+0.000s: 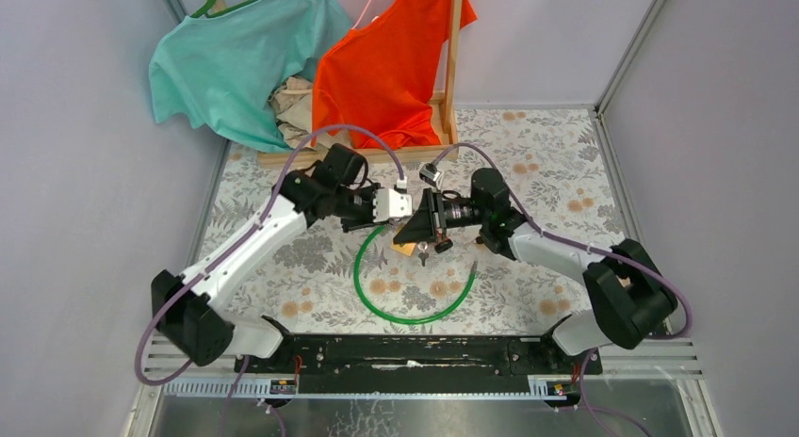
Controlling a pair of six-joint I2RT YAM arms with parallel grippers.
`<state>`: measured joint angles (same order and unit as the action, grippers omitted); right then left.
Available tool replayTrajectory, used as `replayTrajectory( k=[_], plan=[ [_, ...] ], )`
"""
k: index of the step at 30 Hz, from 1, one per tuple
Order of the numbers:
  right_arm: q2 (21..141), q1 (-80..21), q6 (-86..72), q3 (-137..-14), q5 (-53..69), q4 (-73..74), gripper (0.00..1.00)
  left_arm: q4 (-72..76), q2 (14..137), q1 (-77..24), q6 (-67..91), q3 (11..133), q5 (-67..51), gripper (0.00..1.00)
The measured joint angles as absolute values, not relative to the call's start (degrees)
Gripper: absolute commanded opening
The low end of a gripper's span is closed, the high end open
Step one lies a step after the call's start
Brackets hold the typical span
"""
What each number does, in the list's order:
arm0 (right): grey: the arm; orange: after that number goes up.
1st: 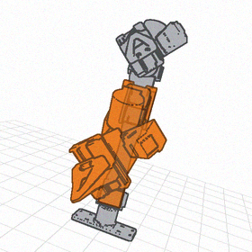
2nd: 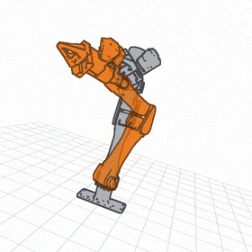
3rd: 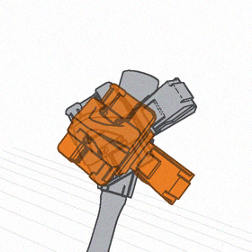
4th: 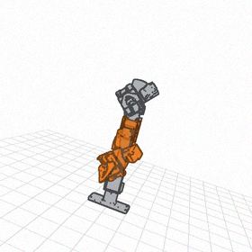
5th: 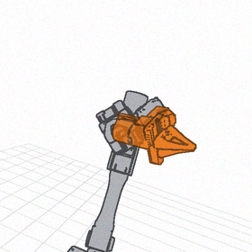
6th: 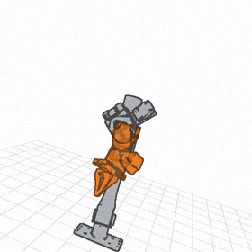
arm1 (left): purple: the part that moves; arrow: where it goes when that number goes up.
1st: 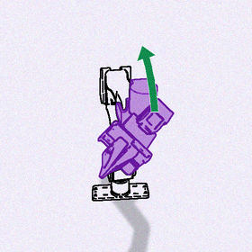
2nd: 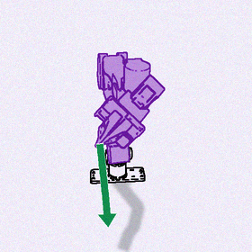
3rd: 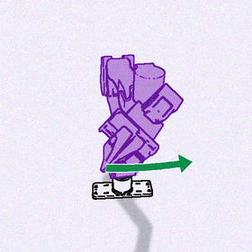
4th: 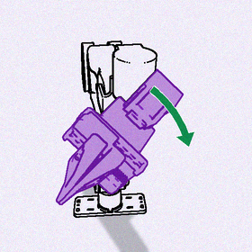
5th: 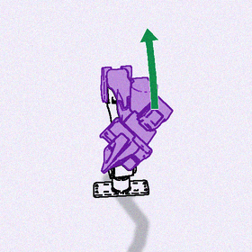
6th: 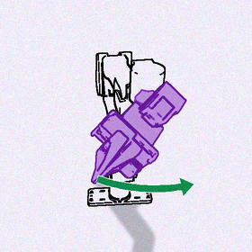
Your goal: Unlock with the key
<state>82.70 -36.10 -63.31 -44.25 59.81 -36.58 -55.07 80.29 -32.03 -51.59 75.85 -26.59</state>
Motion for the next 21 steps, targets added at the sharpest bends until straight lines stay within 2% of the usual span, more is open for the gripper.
replayTrajectory(
  k=[2,3,5,6,8,9,13,21],
  plan=[
    [84.8,-36.1,-68.4,-43.9,60.2,-41.4,0.0,-48.7,77.1,-34.6,-53.8,71.2,-18.2,0.33],
    [85.7,-36.1,-70.7,-43.7,60.4,-43.9,0.0,-45.6,76.1,-35.9,-55.0,69.1,-13.9,0.39],
    [88.3,-36.0,-76.2,-43.3,60.6,-49.8,0.0,-39.8,75.1,-37.8,-57.6,65.4,-6.5,0.66],
    [89.8,-35.9,-78.8,-43.0,60.7,-53.1,0.0,-37.3,75.2,-38.1,-58.7,64.0,-4.0,0.75],
    [92.2,-35.5,-82.7,-42.1,61.0,-57.0,0.0,-33.9,75.3,-38.2,-59.8,63.0,-0.3,0.89],
    [93.1,-35.5,-84.0,-41.7,61.3,-58.4,0.0,-33.3,75.6,-38.1,-59.7,63.0,1.1,0.98],
    [92.1,-34.3,-81.7,-40.8,62.7,-55.7,0.0,-35.0,76.3,-36.4,-56.4,64.3,0.1,1.0],
    [88.1,-32.4,-50.7,-47.0,55.9,-17.0,0.0,-38.7,75.9,-30.5,-47.4,67.0,-5.0,1.0]
  ],
)
